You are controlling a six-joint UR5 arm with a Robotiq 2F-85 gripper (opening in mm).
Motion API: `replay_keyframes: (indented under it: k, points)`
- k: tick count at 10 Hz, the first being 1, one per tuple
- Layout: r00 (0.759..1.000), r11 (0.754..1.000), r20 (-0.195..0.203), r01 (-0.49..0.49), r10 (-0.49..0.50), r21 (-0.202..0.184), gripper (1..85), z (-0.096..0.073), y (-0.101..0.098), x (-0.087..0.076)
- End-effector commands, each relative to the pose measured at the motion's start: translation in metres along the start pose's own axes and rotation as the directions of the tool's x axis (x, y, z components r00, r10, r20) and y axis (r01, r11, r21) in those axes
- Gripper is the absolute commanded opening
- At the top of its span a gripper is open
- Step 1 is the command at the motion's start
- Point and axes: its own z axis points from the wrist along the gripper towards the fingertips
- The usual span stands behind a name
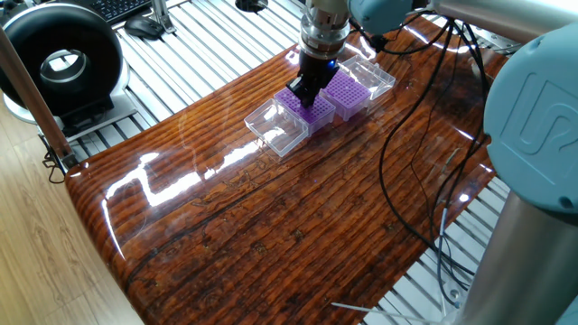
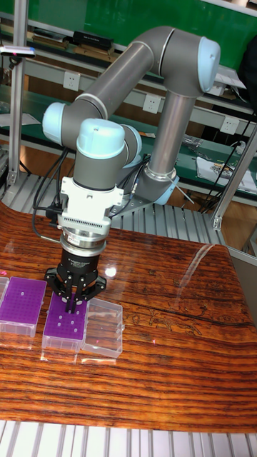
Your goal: Transfer all small pipette tips from one holder to another
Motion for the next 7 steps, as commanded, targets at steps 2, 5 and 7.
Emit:
replay_keyframes:
  k: [2,5,7]
  points:
    - [1.0,1.0,0.011,-0.019,0.019,-0.002,8.0,-0.0008,0.0,-0.0028]
    - [0.999,0.999,0.008,-0.038,0.038,0.016,2.3,-0.0017,-0.0013,-0.0004]
    - [0.999,0.999,0.005,-0.045,0.045,0.019,1.0,-0.0025,-0.0004,0.0]
